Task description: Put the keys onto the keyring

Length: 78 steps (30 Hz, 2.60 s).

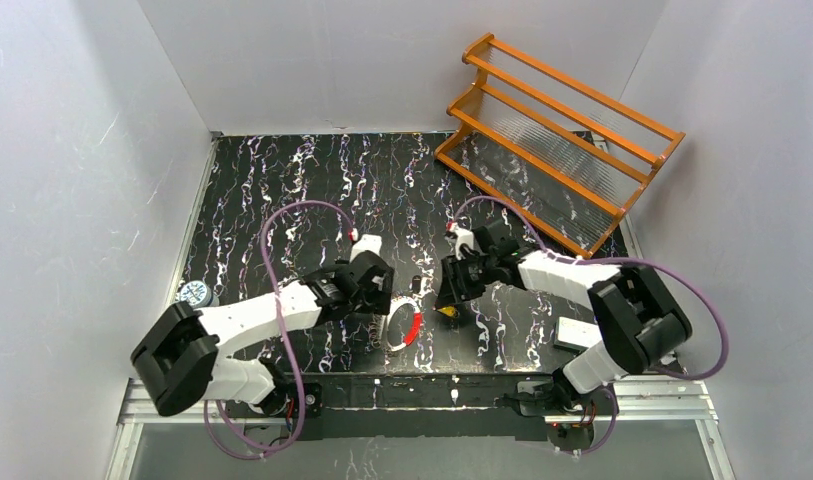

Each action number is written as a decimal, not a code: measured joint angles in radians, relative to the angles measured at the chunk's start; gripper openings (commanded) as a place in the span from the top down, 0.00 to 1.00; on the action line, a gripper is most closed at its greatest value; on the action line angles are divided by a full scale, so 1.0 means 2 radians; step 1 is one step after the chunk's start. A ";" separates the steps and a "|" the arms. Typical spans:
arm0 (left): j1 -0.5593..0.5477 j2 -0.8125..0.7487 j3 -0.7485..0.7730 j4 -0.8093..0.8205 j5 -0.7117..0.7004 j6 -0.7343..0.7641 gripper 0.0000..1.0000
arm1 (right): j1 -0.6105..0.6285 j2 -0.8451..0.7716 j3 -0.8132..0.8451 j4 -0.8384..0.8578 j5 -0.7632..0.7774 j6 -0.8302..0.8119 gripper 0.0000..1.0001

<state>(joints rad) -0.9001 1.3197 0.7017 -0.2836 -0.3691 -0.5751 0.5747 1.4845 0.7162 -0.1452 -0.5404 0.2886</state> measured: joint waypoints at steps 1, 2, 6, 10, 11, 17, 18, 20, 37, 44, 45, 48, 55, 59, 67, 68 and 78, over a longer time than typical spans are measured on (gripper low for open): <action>0.009 -0.014 -0.004 0.006 0.012 -0.001 0.26 | 0.011 0.011 0.004 0.002 -0.004 0.001 0.50; 0.019 -0.029 -0.010 0.014 0.026 -0.003 0.26 | 0.020 0.019 0.008 0.005 -0.006 0.002 0.52; 0.064 -0.096 -0.049 0.056 0.080 -0.016 0.26 | 0.066 0.060 0.028 0.026 -0.019 0.014 0.60; 0.096 -0.144 -0.077 0.086 0.124 -0.027 0.27 | 0.110 0.094 0.039 0.052 -0.035 0.029 0.60; 0.103 -0.154 -0.081 0.091 0.133 -0.028 0.27 | 0.122 0.101 0.043 0.056 -0.041 0.034 0.60; 0.126 -0.189 -0.102 0.126 0.179 -0.029 0.29 | 0.146 0.104 0.047 0.100 -0.076 0.056 0.54; 0.127 -0.189 -0.105 0.129 0.186 -0.029 0.30 | 0.138 0.098 0.047 0.103 -0.079 0.058 0.54; 0.128 -0.185 -0.109 0.133 0.199 -0.028 0.33 | 0.110 0.084 0.048 0.110 -0.083 0.063 0.53; 0.128 -0.122 -0.110 0.163 0.254 0.058 0.41 | 0.045 0.203 0.171 0.035 -0.037 -0.027 0.81; 0.127 -0.189 -0.149 0.224 0.289 0.101 0.42 | 0.047 0.160 0.107 0.031 -0.050 -0.011 0.79; 0.126 -0.200 -0.158 0.236 0.296 0.109 0.42 | 0.047 0.154 0.100 0.029 -0.054 -0.009 0.74; 0.124 -0.225 -0.179 0.265 0.315 0.133 0.42 | 0.049 0.139 0.089 0.018 -0.056 -0.006 0.65; 0.120 -0.269 -0.201 0.300 0.341 0.180 0.43 | 0.053 0.096 0.091 0.008 -0.034 -0.026 0.65; 0.119 -0.282 -0.201 0.312 0.342 0.180 0.45 | 0.069 0.096 0.098 -0.001 -0.008 -0.041 0.64; 0.119 -0.282 -0.209 0.320 0.321 0.140 0.45 | 0.121 0.105 0.125 -0.030 0.053 -0.061 0.59; 0.119 -0.280 -0.210 0.319 0.318 0.131 0.45 | 0.124 0.109 0.131 -0.033 0.061 -0.064 0.58; 0.119 -0.278 -0.210 0.296 0.294 0.107 0.46 | 0.126 0.120 0.152 -0.048 0.121 -0.088 0.57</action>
<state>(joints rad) -0.6613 0.7647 0.2810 0.3077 0.2199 -0.3611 0.8268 1.7241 1.0199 -0.2420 -0.2981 0.1127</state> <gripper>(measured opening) 0.545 0.437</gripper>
